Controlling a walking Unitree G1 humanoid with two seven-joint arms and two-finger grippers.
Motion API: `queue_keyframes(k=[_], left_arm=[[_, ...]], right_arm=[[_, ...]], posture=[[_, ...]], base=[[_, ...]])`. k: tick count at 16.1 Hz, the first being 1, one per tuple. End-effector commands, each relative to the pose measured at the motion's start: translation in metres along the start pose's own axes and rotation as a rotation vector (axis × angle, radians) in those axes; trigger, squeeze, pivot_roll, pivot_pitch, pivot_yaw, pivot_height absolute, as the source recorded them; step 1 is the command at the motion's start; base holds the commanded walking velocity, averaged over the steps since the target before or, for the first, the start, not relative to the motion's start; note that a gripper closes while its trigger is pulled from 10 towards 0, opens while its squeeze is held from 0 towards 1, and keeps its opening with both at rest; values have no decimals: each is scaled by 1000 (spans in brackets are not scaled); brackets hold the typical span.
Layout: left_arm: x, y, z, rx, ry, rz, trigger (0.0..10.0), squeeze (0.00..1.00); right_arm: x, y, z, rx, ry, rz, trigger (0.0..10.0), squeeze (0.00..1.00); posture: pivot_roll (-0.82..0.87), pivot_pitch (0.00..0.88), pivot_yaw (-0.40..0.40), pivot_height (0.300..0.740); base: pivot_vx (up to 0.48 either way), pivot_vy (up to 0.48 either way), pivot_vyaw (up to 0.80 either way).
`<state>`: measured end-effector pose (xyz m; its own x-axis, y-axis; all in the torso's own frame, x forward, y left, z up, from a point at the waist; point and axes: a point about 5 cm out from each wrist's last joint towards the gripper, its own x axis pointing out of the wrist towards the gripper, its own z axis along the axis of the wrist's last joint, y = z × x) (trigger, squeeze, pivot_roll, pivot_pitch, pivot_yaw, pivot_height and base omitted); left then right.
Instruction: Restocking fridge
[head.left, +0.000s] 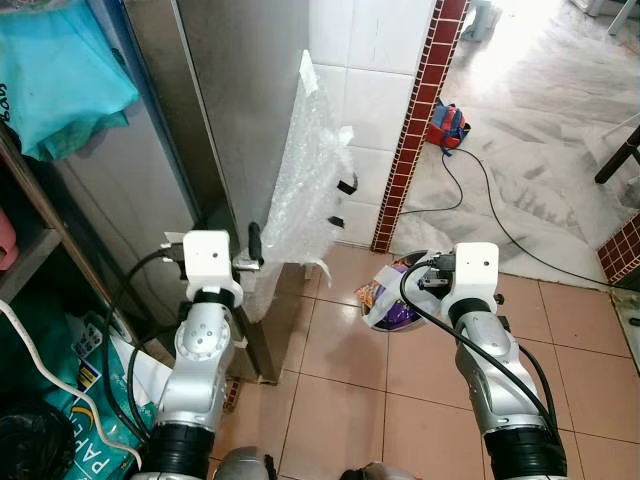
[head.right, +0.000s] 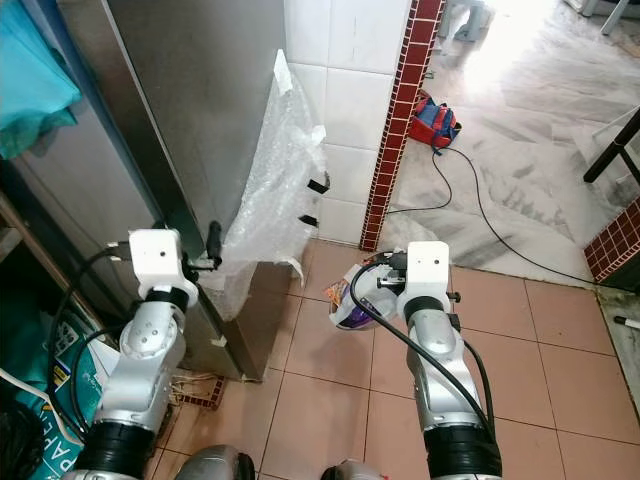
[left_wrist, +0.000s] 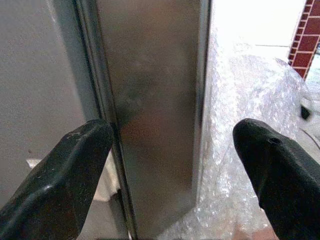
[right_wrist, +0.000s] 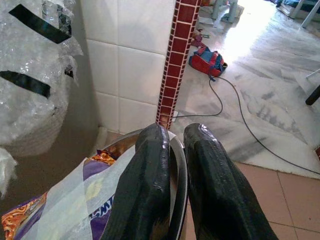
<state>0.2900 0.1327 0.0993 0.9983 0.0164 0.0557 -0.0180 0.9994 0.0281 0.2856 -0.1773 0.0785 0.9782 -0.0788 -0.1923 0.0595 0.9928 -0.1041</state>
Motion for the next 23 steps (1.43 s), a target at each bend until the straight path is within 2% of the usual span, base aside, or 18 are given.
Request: queue_keyframes(k=[1, 6, 9, 12, 16, 18, 21, 23], left_arm=[[3, 2, 1, 12, -10, 15, 10000, 0], [11, 3, -2, -8, -1, 36, 10000, 0], [20, -9, 0, -19, -1, -26, 10000, 0], [31, -18, 4, 16, -19, -82, 10000, 0], [37, -24, 2, 6, 2, -91, 10000, 0], [38, -36, -2, -9, 31, -178, 10000, 0], [32, -75, -4, -35, 68, -454, 10000, 0], [24, -100, 0, -66, 71, -613, 10000, 0]], right_arm=[[2, -1, 7, 6, -32, -13, 10000, 0], [6, 1, 13, -1, -47, 12, 10000, 0], [11, 2, 18, 9, -57, 8, 10000, 0], [5, 7, 12, 21, -46, 23, 10000, 0], [-3, 3, -3, 39, 18, 32, 10000, 0], [-8, 3, -9, 43, 30, 27, 10000, 0], [-15, 2, -13, 55, 33, 1, 10000, 0], [-16, -5, -14, 50, 32, -25, 10000, 0]], posture=[[31, 0, -33, 740], [12, 0, -52, 740], [12, 0, -45, 740], [6, 0, -36, 740], [1, 0, -9, 740], [2, 0, 3, 740], [1, 0, 24, 740], [2, 0, 28, 740]], base=[[0, 0, 0], [0, 0, 0], [0, 0, 0], [0, 0, 0], [0, 0, 0], [0, 0, 0], [0, 0, 0], [0, 0, 0]])
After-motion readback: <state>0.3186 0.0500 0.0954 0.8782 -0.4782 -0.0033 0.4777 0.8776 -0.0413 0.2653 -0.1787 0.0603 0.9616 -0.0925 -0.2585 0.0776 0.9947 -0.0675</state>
